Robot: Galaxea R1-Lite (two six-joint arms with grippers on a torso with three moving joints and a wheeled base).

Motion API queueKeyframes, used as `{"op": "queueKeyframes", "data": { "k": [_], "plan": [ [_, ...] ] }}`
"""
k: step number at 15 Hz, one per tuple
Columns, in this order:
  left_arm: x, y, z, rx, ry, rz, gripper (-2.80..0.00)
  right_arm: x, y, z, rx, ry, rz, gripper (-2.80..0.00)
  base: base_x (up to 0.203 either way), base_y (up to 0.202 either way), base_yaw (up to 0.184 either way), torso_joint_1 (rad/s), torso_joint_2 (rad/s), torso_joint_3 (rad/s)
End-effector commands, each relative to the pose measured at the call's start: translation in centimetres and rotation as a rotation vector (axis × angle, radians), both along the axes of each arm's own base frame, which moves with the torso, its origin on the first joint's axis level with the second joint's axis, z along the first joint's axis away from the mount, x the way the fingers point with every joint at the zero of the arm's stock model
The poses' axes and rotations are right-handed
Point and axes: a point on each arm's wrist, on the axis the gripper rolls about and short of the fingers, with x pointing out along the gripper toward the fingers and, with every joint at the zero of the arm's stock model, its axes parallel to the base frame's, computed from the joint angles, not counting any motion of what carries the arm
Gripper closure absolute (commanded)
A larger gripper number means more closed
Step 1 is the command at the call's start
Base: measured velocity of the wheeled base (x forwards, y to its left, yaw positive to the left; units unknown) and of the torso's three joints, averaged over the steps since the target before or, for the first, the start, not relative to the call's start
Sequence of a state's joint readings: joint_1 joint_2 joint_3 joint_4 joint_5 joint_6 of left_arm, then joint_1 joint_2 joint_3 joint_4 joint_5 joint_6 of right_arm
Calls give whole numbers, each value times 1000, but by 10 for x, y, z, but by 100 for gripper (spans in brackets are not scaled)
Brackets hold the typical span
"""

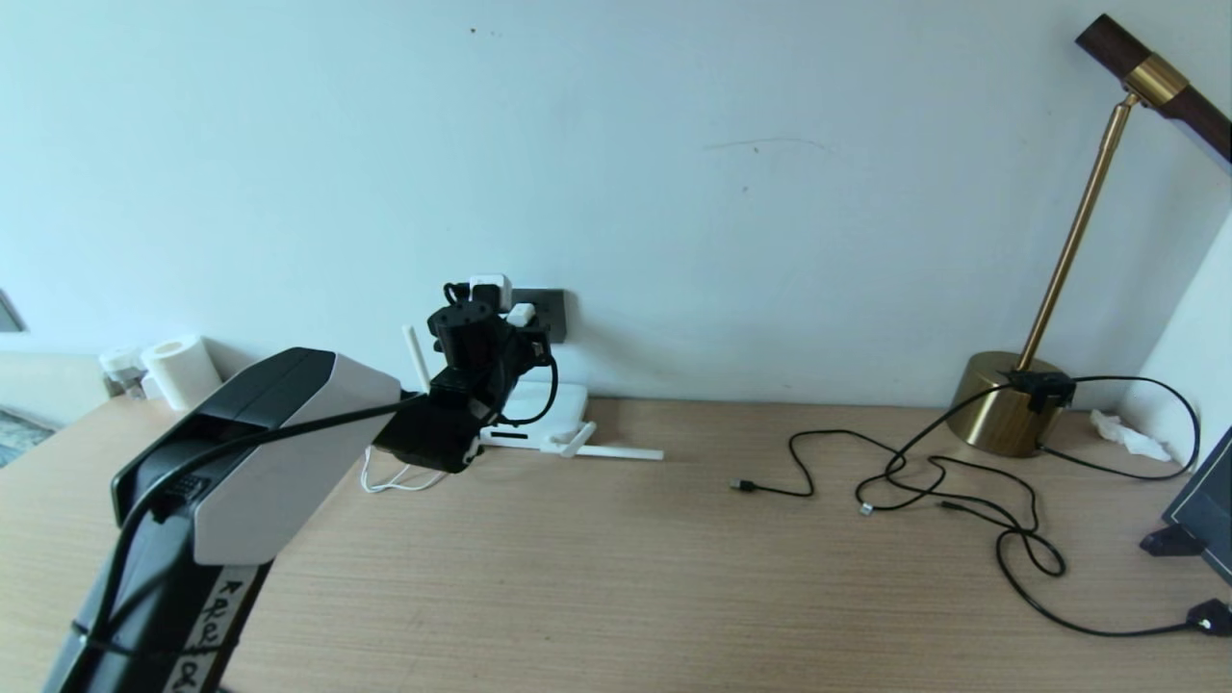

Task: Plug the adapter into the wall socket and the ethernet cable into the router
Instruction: Align plug and socket

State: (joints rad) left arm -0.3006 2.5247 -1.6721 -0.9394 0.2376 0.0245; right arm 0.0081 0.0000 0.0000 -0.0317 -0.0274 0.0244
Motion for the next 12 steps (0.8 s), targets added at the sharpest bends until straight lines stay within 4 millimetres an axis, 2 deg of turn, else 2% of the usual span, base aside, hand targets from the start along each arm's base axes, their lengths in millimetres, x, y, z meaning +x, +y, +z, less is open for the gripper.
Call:
{"op": "queueKeyframes", "data": {
  "k": [1,12],
  "plan": [
    [0,0,0,-1,-3,2,0,1,0,-3,0,9,1,0,0,0,0,0,0,0],
    [0,-1,-1,-1,-3,-1,0,1,0,-3,0,10,0,0,0,0,0,0,0,0]
  ]
}}
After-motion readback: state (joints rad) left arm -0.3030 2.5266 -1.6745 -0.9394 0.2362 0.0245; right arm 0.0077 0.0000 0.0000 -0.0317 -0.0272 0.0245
